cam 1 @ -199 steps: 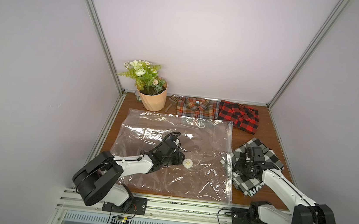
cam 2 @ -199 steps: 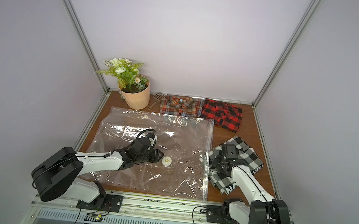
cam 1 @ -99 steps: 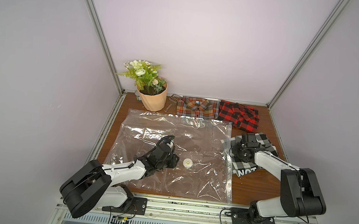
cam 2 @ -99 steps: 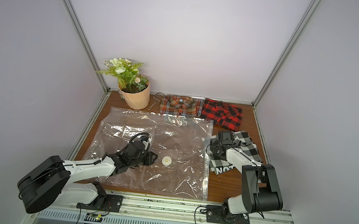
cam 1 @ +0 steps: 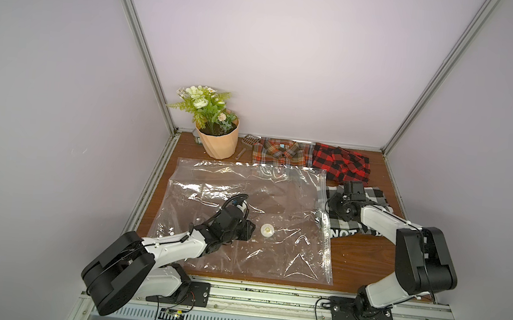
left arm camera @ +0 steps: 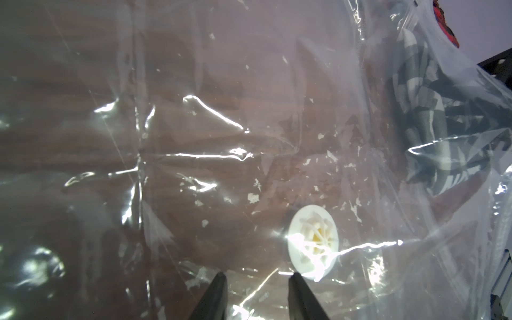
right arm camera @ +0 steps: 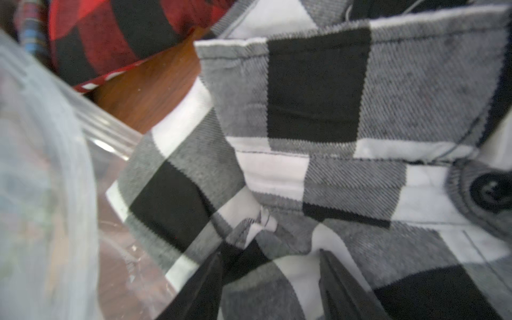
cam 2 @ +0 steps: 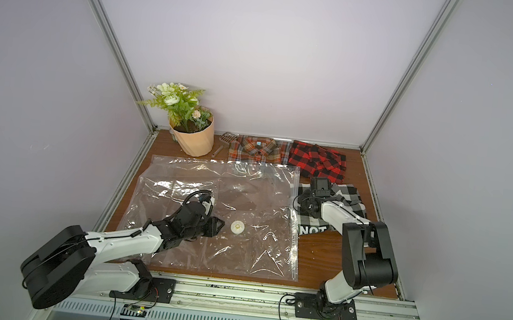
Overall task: Take the shirt out of the vacuum bag
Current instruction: Place the shirt at the center of the board, then adjust the vacuum bag at the center of the board.
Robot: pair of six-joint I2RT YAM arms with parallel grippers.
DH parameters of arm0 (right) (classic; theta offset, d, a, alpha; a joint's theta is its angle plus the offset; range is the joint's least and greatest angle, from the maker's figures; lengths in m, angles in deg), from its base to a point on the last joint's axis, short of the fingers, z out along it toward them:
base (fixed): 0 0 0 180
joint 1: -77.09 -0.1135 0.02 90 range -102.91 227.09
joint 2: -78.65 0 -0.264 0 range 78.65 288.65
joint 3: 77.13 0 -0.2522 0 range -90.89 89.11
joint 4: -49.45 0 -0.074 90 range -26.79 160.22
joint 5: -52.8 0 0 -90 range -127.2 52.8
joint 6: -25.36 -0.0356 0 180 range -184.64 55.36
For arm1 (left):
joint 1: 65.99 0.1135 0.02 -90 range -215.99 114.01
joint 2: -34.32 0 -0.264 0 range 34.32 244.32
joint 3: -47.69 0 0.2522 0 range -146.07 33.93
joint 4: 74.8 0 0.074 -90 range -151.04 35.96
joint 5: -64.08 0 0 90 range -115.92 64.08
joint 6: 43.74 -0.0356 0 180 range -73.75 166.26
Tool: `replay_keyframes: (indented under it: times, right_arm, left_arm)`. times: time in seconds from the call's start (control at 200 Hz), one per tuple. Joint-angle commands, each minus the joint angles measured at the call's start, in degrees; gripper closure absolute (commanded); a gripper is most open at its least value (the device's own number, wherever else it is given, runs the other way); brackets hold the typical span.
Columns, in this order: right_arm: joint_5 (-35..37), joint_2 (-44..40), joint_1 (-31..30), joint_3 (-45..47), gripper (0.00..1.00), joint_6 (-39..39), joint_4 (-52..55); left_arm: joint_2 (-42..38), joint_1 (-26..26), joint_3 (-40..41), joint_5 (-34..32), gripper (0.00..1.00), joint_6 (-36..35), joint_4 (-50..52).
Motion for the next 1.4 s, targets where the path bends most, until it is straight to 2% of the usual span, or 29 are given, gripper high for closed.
replay_keyframes:
  times: [0.0, 0.195, 0.295, 0.46, 0.55, 0.715, 1.006, 1.276, 1.396]
  right_arm:
    - [-4.1, -7.7, 1.6, 0.2, 0.36, 1.3, 3.5]
    - [-4.9, -17.7, 4.7, 0.3, 0.28, 4.0, 8.5]
    - [-12.8, -22.4, 7.0, 2.6, 0.27, 4.2, 9.2]
    - [-24.4, -30.5, 7.2, 9.0, 0.26, 4.9, 15.2]
    - [-24.2, -36.8, 7.1, 13.5, 0.25, 5.4, 20.5]
    - [-26.3, -48.8, 7.1, 20.9, 0.25, 3.0, 23.5]
    - [-30.5, -60.2, 6.9, 27.8, 0.22, 1.8, 29.5]
    - [-32.2, -64.9, 5.9, 32.3, 0.21, 1.6, 33.1]
    - [-34.2, -65.1, 5.1, 35.8, 0.2, 0.9, 31.3]
  left_arm:
    - [-2.6, 0.6, -0.3, -1.1, 0.59, 0.5, 1.0]
    - [-7.2, 0.7, -3.4, -1.2, 0.51, 0.1, 1.1]
    - [-7.7, 1.3, -5.6, 0.2, 0.48, 0.0, 2.2]
    - [-9.7, 2.8, -7.0, 3.0, 0.39, 0.9, 2.9]
    - [-10.2, 3.9, -6.7, 4.4, 0.36, 1.3, 2.7]
    - [-10.2, 6.0, -5.8, 2.4, 0.32, 2.6, 5.5]
    - [-9.6, 6.5, -5.6, 2.3, 0.29, 2.7, 4.3]
    - [-7.1, 6.4, -4.5, 3.1, 0.29, 3.6, 1.5]
    - [-5.8, 6.5, -4.2, 3.0, 0.29, 3.6, 0.5]
